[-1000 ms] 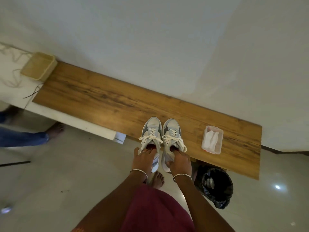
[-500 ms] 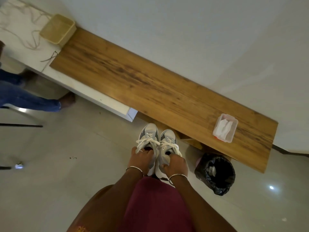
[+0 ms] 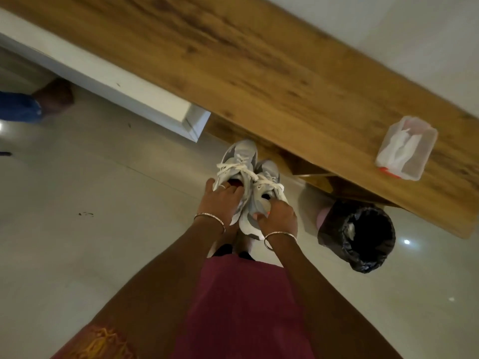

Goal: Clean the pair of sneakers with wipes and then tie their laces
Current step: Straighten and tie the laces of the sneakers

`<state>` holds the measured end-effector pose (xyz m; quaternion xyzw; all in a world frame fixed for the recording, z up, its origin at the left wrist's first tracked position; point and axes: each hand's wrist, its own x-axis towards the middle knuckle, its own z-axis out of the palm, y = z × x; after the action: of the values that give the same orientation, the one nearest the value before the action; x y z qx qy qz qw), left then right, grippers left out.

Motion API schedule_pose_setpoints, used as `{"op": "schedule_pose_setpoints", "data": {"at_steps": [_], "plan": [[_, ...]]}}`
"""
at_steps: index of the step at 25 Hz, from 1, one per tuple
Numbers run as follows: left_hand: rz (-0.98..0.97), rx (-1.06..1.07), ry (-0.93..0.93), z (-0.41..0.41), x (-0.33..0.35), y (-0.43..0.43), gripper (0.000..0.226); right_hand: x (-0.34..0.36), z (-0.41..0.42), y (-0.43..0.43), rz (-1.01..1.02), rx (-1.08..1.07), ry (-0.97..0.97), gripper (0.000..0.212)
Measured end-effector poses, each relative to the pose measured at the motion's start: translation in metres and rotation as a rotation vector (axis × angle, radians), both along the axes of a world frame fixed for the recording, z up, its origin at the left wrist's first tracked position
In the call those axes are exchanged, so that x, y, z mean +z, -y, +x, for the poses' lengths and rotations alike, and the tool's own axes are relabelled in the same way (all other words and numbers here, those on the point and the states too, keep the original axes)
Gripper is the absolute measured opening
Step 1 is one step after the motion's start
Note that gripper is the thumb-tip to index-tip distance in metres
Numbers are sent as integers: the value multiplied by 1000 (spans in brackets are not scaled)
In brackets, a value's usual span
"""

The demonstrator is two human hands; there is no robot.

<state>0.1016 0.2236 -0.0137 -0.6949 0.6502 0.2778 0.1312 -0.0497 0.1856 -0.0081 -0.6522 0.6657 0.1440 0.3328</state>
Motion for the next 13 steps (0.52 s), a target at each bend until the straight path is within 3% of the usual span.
{"op": "schedule_pose_setpoints", "data": {"at_steps": [5, 9, 13], "plan": [[-184, -57, 7, -1, -77, 31, 47, -90, -3, 25, -129, 2, -9, 40], [-462, -135, 31, -7, -147, 63, 45, -152, -10, 56, -255, 4, 9, 38], [-532, -176, 88, -12, -209, 94, 51, -208, -19, 86, -380, 48, -46, 40]]}}
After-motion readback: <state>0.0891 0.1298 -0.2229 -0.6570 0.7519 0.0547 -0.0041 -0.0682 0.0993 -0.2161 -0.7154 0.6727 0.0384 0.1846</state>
